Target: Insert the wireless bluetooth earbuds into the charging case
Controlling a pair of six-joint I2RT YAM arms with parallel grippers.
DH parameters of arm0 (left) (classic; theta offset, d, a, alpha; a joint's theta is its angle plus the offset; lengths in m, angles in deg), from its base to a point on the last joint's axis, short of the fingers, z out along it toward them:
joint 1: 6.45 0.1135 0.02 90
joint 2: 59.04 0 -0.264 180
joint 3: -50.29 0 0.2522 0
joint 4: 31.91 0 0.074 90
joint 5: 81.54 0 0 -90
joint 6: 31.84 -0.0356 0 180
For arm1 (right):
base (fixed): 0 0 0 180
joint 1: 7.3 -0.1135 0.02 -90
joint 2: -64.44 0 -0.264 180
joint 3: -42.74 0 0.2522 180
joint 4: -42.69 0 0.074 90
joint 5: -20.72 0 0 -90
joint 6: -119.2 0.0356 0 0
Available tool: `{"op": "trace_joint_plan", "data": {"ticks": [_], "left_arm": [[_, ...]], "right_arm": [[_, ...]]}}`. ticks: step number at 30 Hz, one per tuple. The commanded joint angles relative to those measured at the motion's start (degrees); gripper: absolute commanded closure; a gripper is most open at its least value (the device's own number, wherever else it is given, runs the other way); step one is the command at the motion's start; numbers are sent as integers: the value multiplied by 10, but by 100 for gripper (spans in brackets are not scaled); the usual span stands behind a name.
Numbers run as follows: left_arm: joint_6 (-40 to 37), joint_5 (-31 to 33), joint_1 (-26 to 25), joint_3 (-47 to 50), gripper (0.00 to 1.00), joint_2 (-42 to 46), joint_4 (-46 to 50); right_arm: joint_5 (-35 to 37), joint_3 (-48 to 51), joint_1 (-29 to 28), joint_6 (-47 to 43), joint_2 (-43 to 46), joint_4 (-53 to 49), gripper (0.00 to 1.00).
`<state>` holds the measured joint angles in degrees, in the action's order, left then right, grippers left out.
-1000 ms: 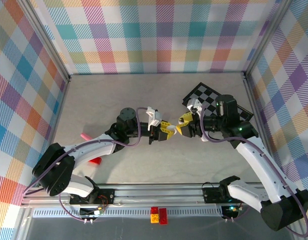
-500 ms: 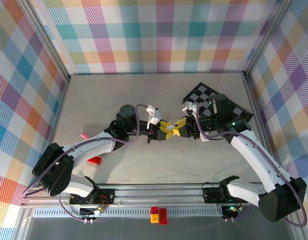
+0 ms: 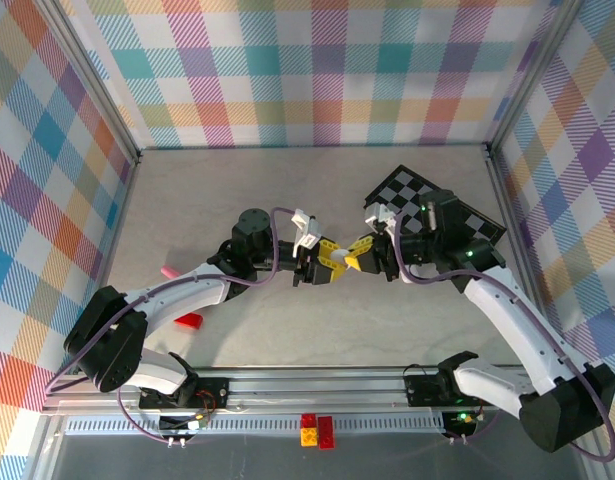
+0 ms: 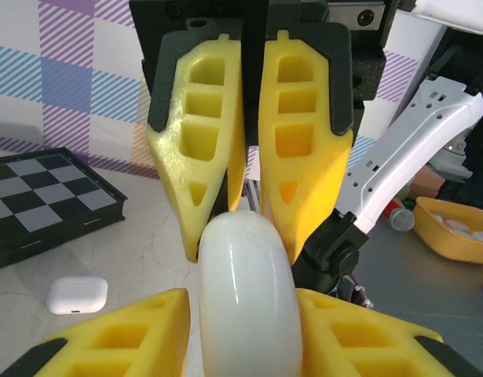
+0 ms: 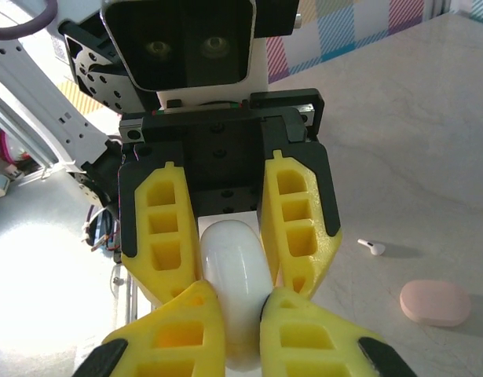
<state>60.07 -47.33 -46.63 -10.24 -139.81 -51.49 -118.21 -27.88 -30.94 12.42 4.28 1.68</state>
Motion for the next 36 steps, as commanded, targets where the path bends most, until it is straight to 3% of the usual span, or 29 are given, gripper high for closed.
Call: {"op": "trace_joint_plan", "data": {"ticks": [1, 29, 30, 33, 36], "left_arm": [[-3, 4, 7, 2, 63, 20, -25], [46, 18, 18, 25, 63, 11, -117], [50, 17, 18, 23, 65, 8, -121], [62, 40, 18, 21, 100, -1, -132], [62, 54, 19, 23, 100, -19, -136]], "right_arm": [[-1, 6, 2, 8, 12, 25, 89], [-13, 49, 21, 92, 46, 130, 90], [-16, 47, 21, 93, 44, 130, 90], [-22, 47, 21, 92, 35, 128, 90], [-2, 54, 21, 105, 34, 130, 87]]}}
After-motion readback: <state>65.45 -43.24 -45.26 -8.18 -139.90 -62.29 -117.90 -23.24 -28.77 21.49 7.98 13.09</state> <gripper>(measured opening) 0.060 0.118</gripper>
